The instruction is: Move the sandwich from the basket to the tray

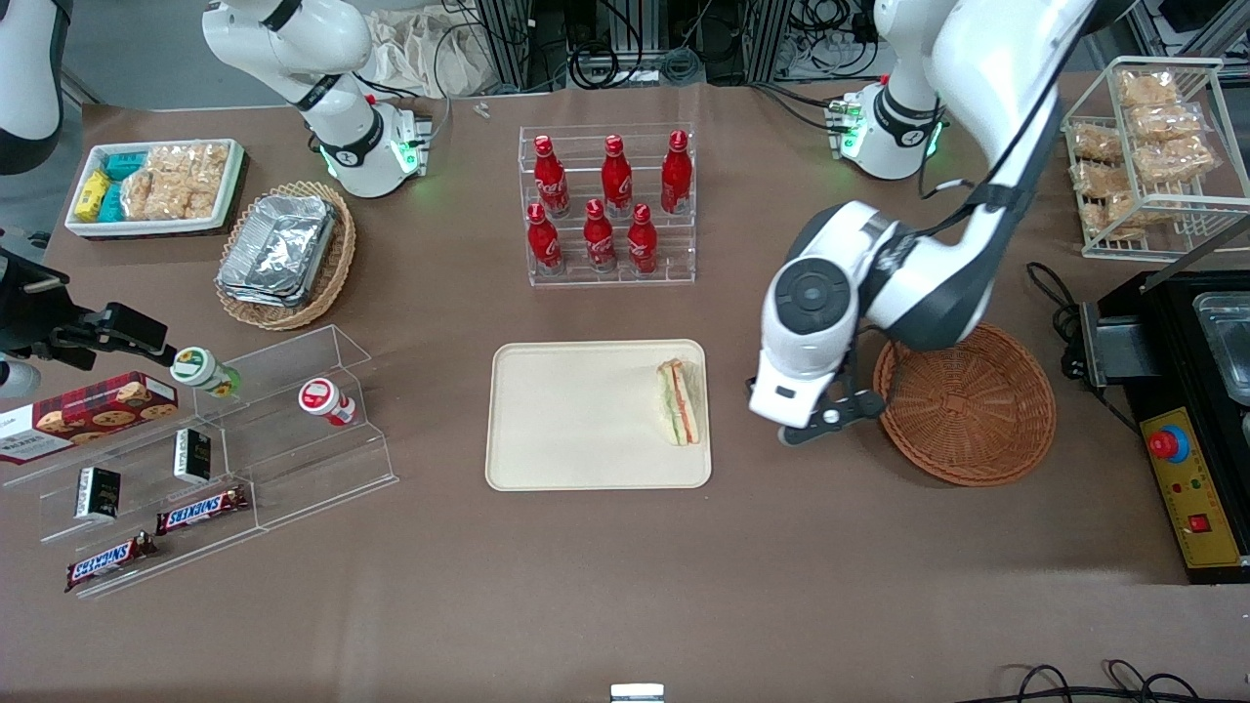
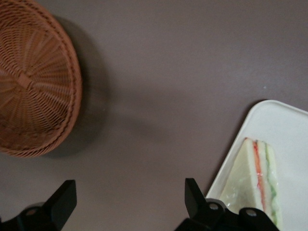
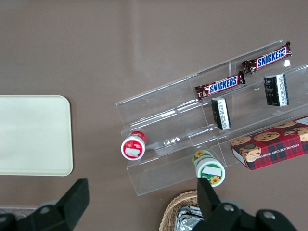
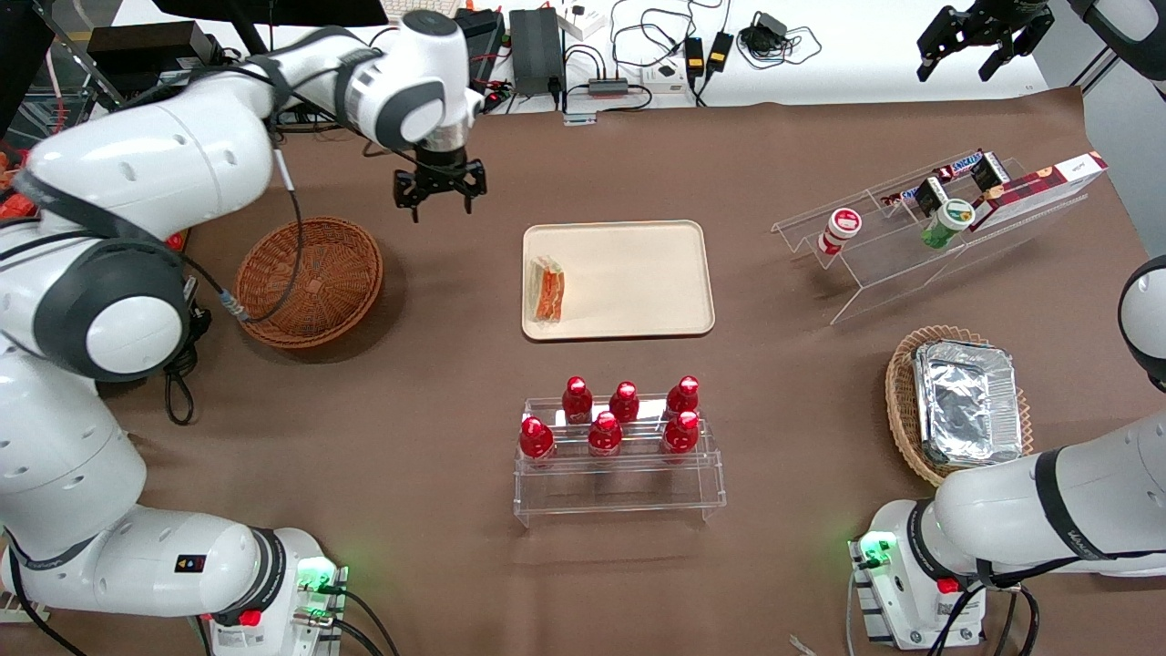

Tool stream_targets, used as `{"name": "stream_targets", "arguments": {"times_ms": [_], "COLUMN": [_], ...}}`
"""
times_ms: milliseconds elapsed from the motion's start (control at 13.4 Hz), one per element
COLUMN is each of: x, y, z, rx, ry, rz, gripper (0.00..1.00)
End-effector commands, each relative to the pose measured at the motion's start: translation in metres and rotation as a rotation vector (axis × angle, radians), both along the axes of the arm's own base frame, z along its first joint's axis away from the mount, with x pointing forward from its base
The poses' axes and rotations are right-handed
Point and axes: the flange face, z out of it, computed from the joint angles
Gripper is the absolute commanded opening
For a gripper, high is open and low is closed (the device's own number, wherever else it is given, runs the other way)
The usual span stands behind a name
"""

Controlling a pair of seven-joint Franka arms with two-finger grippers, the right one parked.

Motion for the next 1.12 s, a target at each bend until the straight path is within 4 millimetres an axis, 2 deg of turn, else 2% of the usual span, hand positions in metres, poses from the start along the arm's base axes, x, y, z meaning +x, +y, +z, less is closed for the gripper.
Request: {"name": "stream_targets", "arguments": {"times_ms": [0, 75, 224, 449, 523, 598, 748, 822, 1047], "x": [-0.001, 0.004, 0.006, 0.009, 0.014, 0.015, 0.010, 0.012, 0.011], "y": [0.052, 0.077, 0.104, 0.119, 0.137, 0.144, 0.154, 0.172, 0.202], "z": [0.039, 0.052, 0.069, 0.074, 0.075, 0.078, 0.087, 0.093, 0.105], "rx": [0.002, -0.011, -0.025, -0.019, -0.019, -0.019, -0.018, -0.015, -0.038], "ry": [0.075, 0.081, 0.076, 0.067, 0.065, 0.062, 0.062, 0.059, 0.068], "rz": [-0.029, -0.014, -0.029, -0.012, 0.018, 0.026, -0.036, -0.047, -0.138], "gripper": [1.00, 1.00, 1.00, 1.00, 1.00, 1.00, 1.00, 1.00, 1.00]}}
